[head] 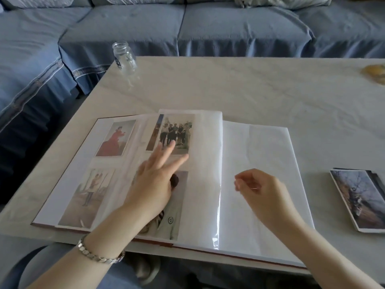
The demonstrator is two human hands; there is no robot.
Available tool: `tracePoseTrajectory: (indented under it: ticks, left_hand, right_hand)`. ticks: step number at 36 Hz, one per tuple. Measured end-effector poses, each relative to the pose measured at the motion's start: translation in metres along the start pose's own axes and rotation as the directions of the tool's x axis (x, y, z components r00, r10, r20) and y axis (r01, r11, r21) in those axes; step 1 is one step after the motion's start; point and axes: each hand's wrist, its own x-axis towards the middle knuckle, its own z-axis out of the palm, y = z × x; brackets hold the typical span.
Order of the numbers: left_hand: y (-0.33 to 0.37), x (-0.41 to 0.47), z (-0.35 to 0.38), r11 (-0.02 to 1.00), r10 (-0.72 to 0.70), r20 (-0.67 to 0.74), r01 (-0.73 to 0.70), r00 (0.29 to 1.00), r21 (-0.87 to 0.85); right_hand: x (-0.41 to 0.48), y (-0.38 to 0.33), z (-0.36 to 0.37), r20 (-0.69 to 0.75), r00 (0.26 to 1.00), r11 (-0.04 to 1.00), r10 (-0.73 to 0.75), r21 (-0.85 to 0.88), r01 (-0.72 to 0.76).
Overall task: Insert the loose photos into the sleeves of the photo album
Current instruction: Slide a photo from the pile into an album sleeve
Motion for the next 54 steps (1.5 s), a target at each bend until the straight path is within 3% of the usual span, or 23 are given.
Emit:
tracePoseTrajectory:
  ticks: [3,8,11,15,19,21,24,27,28,32,35,39,43,48,52,54]
  left_hand:
    - [0.014,0.010,-0.004,0.996,0.048,0.105,-0.056,0.993,0.070]
    - [0.049,0.031,-0.011,1.000,0.023,-0.047,-0.023,0.999,0.008]
    - [0.076,0.047,-0.010,0.993,0.057,-0.087,-0.066,0.995,-0.100]
    - [0.115,0.060,-0.004,0.958,0.098,0.005,-0.093,0.995,-0.271]
    - [0.140,0.066,0.007,0.905,0.126,0.100,-0.073,0.987,-0.419]
    - [0.146,0.069,0.014,0.882,0.138,0.115,-0.070,0.984,-0.466]
    - [0.155,0.070,0.023,0.839,0.136,0.132,-0.044,0.982,-0.542]
    - [0.165,0.069,0.029,0.763,0.086,0.186,0.056,0.979,-0.644]
    - [0.170,0.069,0.030,0.703,0.055,0.232,0.127,0.971,-0.700]
    - [0.187,0.065,0.027,0.367,0.057,0.531,0.477,0.845,-0.799]
    - [0.192,0.063,0.028,0.280,0.147,0.601,0.550,0.786,-0.787]
    - [0.193,0.057,0.033,0.273,0.155,0.490,0.440,0.858,-0.856]
    - [0.180,0.064,0.039,0.339,-0.129,0.360,0.382,0.924,-0.860]
    - [0.151,0.092,0.038,0.759,-0.306,-0.039,0.219,0.951,-0.613]
    - [0.137,0.107,0.026,0.826,-0.364,-0.112,0.265,0.925,-0.498]
    - [0.132,0.110,0.025,0.857,-0.353,-0.149,0.256,0.924,-0.447]
  right_hand:
    - [-0.002,0.016,-0.024,-0.030,1.000,0.996,-0.006,-0.091,0.004]
    - [-0.004,0.046,-0.070,-0.166,0.986,0.939,-0.009,-0.342,-0.049]
    - [-0.005,0.065,-0.100,-0.249,0.962,0.850,0.111,-0.478,-0.221]
    - [-0.007,0.094,-0.128,-0.326,0.914,0.645,0.243,-0.649,-0.403]
    - [-0.012,0.103,-0.138,-0.314,0.897,0.538,0.310,-0.720,-0.438]
    - [-0.015,0.102,-0.138,-0.293,0.920,0.526,0.261,-0.756,-0.390]
    - [-0.019,0.100,-0.139,-0.317,0.927,0.588,0.200,-0.718,-0.372]
    - [-0.022,0.095,-0.141,-0.378,0.921,0.583,0.097,-0.728,-0.360]
    - [-0.021,0.093,-0.141,-0.393,0.920,0.546,0.007,-0.769,-0.333]
    - [-0.016,0.088,-0.126,-0.468,0.790,0.642,-0.395,-0.756,-0.127]
    - [-0.014,0.073,-0.108,-0.372,0.770,0.652,-0.519,-0.755,0.075]
    - [-0.011,0.062,-0.082,-0.188,0.803,0.640,-0.566,-0.715,0.283]
    - [-0.005,0.062,-0.069,-0.082,0.850,0.686,-0.520,-0.633,0.359]
    - [0.000,0.078,-0.060,-0.135,0.962,0.811,-0.236,-0.573,0.118]
    - [0.005,0.092,-0.051,-0.105,0.992,0.860,-0.071,-0.510,0.008]
    - [0.003,0.098,-0.042,-0.142,0.986,0.851,-0.087,-0.525,0.000]
